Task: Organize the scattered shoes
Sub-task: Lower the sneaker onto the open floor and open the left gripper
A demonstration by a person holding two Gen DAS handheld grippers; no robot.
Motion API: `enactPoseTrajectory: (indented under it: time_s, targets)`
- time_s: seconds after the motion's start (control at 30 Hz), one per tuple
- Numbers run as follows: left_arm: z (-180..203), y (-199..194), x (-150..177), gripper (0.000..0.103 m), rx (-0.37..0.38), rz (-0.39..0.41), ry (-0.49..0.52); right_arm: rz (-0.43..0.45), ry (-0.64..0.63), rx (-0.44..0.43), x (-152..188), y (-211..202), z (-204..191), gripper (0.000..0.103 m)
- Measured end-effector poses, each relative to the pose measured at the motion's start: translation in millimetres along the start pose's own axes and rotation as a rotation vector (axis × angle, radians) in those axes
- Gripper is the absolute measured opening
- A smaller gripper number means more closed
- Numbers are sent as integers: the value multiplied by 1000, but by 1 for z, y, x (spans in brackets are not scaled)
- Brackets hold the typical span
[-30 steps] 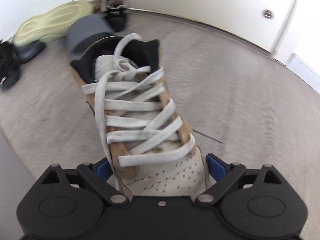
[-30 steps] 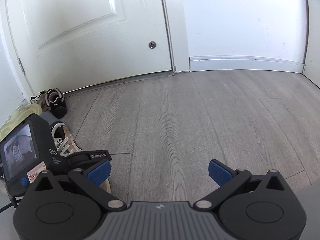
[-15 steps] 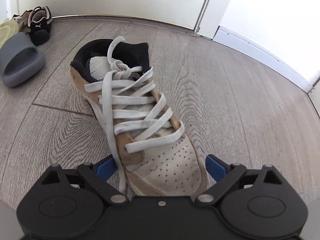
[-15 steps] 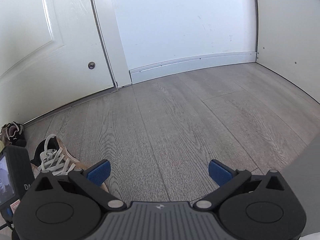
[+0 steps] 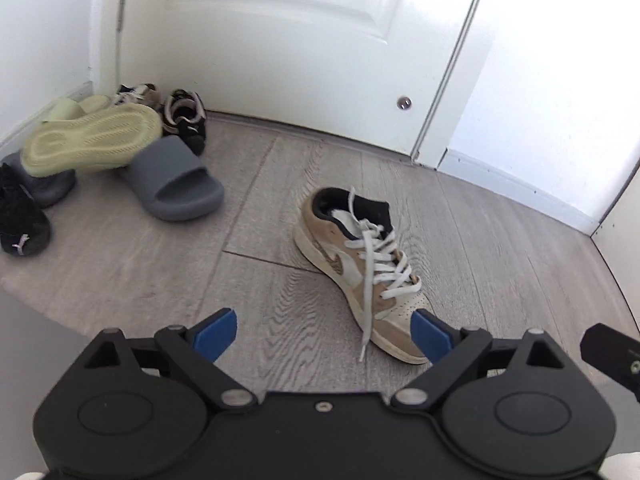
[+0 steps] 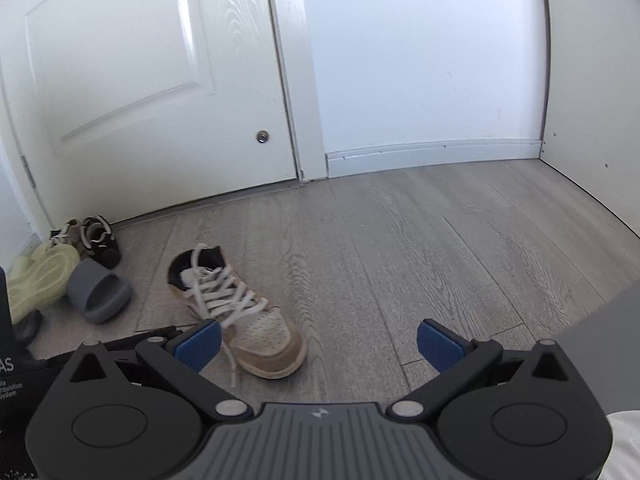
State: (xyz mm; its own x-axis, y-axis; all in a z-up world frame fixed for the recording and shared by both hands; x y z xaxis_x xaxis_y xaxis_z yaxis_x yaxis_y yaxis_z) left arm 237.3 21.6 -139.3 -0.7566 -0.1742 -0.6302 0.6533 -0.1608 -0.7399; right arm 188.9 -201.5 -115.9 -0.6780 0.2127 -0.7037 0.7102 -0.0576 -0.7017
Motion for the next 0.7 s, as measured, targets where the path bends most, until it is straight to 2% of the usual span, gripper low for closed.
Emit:
enactPoseTrajectory:
  time_s: [0.1, 0.2, 0.27, 0.33, 0.43, 0.53, 0.7]
  targets:
    - [-27, -40, -4, 95, -5, 30, -65, 35, -42, -9, 1, -31, -25, 103]
    - [-39, -69, -12, 95, -15, 64, -70, 46, -38, -9, -2, -52, -40, 103]
    - [-41, -92, -13, 95, -60, 103, -60, 58, -16, -20, -7, -63, -47, 103]
    - [-41, -111, -13, 95, -69, 124, -71, 67, -11, -61, -10, -77, -56, 103]
    - [-34, -140, -6, 94, -61, 151, -77, 56, -15, -115, -8, -90, -65, 103]
    - [-22, -163, 11, 93, -146, 194, -52, 38, -25, -161, -6, -98, -70, 103]
    - [-22, -183, 33, 94, -163, 219, -108, 12, -21, -202, -6, -109, -64, 103]
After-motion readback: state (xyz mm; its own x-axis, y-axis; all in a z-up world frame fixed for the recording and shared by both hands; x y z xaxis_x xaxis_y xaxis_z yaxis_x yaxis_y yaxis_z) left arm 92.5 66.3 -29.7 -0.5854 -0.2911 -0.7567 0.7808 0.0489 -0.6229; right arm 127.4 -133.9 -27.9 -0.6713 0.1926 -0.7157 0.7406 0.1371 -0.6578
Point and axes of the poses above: each gripper's, at about its wrist camera, not at the fingertips, and y roughly the way its jaws point, z to its right, x to its underside, the point moved 2 cm from there along y, roughly the way its jaws point, and after that the axes turned 7 degrees about -z, right-handed, at the moved point
